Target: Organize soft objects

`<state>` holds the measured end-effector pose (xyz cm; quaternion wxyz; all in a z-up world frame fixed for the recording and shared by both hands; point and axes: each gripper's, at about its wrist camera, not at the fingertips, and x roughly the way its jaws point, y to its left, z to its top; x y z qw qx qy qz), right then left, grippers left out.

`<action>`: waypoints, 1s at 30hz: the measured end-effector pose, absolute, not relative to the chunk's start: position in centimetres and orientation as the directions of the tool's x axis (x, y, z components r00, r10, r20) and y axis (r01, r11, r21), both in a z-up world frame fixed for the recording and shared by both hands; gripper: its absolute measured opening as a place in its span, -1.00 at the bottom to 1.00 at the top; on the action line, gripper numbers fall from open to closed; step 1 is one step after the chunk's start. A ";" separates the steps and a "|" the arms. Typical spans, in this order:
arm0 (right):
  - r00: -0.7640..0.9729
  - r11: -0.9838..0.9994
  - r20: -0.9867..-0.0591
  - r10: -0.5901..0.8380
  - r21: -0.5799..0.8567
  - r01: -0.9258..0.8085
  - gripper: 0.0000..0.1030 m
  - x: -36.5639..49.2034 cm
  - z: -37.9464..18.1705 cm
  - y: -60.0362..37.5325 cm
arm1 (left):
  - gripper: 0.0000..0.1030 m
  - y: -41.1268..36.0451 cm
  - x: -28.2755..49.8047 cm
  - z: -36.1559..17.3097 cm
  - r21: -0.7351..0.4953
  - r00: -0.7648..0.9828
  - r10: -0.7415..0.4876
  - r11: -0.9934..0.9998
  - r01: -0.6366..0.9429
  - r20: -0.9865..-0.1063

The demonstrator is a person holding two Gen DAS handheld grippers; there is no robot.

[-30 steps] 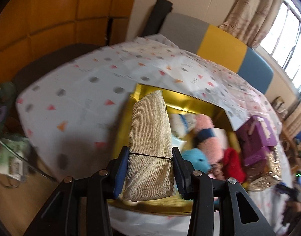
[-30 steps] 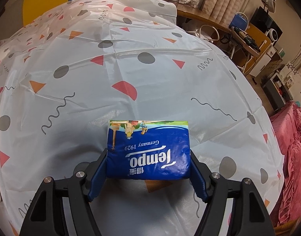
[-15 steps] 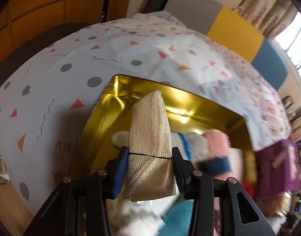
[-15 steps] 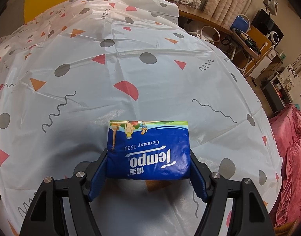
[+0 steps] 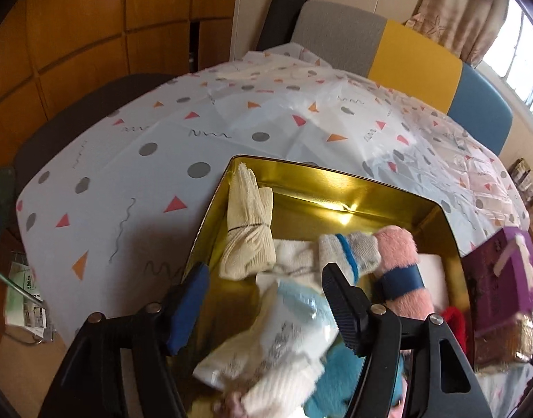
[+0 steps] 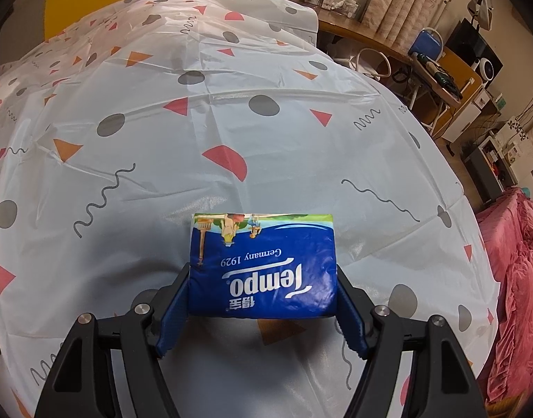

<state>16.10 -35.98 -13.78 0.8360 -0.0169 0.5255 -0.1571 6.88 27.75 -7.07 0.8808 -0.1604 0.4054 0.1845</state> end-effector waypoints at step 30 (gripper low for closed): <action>0.398 0.947 -0.870 -0.292 -0.203 0.250 0.44 16.0 -13.8 -35.9 | 0.99 20.9 -0.7 -3.4 0.001 0.674 0.350 0.888 -0.460 -0.651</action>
